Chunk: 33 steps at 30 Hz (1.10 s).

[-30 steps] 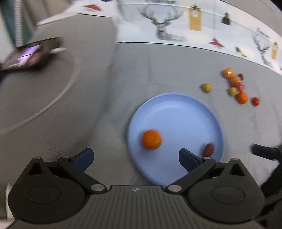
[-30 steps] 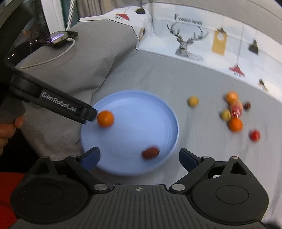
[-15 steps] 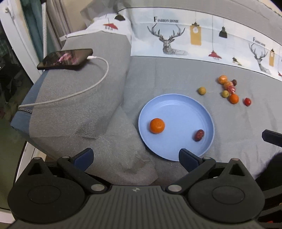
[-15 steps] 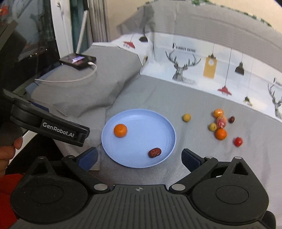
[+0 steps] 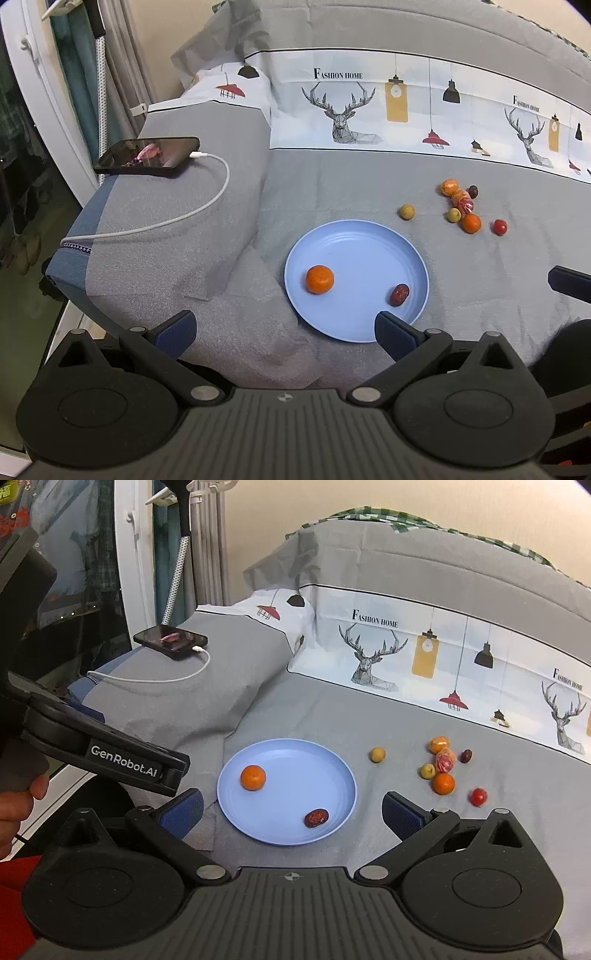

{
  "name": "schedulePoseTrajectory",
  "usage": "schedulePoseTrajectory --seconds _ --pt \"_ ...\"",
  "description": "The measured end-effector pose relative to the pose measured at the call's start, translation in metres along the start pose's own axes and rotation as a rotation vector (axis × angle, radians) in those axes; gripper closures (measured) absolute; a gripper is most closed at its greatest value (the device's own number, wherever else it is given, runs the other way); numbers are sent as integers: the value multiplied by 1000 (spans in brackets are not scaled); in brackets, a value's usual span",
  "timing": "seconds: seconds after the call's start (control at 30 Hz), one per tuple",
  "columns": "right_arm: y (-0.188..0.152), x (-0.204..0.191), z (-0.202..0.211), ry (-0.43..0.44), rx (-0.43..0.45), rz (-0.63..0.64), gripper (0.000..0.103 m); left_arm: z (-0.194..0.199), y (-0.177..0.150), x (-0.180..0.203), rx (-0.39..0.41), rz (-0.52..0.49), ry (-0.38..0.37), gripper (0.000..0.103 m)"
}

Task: Organize fruits
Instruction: 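Lift both grippers away from the plate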

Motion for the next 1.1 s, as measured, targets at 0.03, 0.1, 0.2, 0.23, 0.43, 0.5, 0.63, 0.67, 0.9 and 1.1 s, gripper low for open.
schedulePoseTrajectory --seconds 0.03,0.1,0.2,0.23,0.43,0.5,0.63,0.67,0.9,1.1 --pt "0 0 0 0 1 2 1 0 -1 -1 1 0 0 0" --pt "0 -1 0 -1 3 2 1 0 -1 -1 0 2 -1 0" --pt "0 -2 0 -1 2 3 1 0 -1 -1 1 3 -2 0" --pt "0 -2 0 -1 0 3 1 -1 -2 -2 0 3 -2 0" --pt "0 -2 -5 0 -20 3 1 -5 -2 -4 -6 8 -6 0" --pt "0 -2 -7 1 -24 3 1 -7 -2 -5 -12 8 -8 0" --pt "0 0 -10 5 -33 -3 1 -10 -1 -4 -19 3 -9 0" --pt "0 1 -11 5 -37 -5 1 -11 -1 -4 -21 3 -10 0" --pt "-1 4 -19 13 -56 -21 1 -17 4 -1 -40 1 -17 0" --pt "-3 16 -28 -21 -57 -67 1 -27 14 5 -61 -9 -25 0"
Point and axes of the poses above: each gripper's, at about its wrist camera, not at the fingertips, and z roughly against the way its jaws point, x to its right, y to its top, the point moved 1 cm from there along -z, roughly the way its jaws point, and after that the axes turned 8 degrees about -z, right-handed, at the moved point
